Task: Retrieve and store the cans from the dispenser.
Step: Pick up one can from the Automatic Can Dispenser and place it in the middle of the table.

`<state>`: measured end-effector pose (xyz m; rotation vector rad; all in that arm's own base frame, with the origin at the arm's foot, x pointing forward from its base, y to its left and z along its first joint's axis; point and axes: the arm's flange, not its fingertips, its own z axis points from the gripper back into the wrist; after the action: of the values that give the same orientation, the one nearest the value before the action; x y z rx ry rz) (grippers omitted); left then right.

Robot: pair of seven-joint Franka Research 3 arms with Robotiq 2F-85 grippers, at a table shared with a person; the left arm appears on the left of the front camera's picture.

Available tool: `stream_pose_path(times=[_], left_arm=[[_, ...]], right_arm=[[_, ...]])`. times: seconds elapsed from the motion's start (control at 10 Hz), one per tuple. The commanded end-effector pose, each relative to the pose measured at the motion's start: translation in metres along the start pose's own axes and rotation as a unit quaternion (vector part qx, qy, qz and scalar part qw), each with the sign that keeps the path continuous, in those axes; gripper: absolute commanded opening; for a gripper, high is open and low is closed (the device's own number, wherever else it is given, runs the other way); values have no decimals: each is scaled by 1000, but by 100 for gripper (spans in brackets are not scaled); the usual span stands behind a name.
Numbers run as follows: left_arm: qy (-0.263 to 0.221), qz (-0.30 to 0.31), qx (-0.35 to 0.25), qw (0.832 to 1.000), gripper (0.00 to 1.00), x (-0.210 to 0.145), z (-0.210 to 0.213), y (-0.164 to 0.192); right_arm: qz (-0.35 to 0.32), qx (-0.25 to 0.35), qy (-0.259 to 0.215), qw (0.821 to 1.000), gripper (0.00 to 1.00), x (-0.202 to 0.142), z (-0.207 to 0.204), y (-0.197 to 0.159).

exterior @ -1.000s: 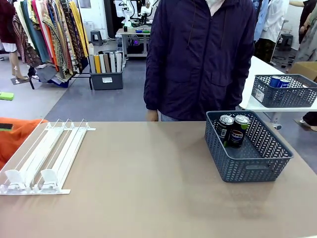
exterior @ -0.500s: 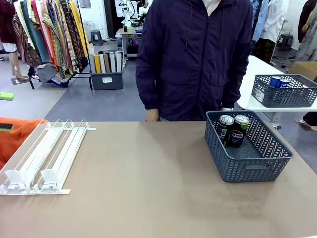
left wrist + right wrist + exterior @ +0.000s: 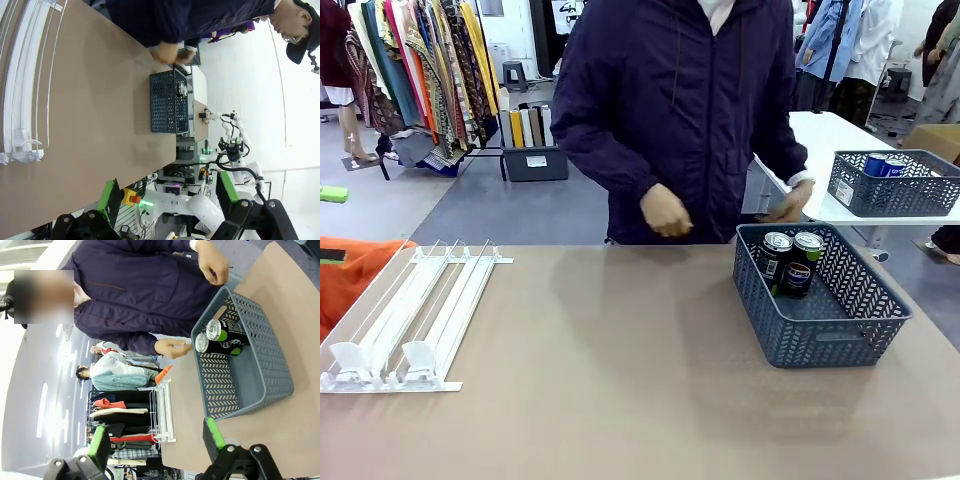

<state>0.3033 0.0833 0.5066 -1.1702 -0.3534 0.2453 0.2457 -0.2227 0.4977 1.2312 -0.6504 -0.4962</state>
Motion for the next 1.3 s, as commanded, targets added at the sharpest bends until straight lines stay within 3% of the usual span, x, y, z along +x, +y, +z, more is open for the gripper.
stream_pose_path(times=[0.0, 1.2], left_arm=[[-2, -5, -12, 1000, 100, 0, 0, 0], [-2, -5, -12, 1000, 100, 0, 0, 0]], right_arm=[[12, 16, -7, 1000, 100, 2, -3, 1], [12, 16, -7, 1000, 100, 2, -3, 1]])
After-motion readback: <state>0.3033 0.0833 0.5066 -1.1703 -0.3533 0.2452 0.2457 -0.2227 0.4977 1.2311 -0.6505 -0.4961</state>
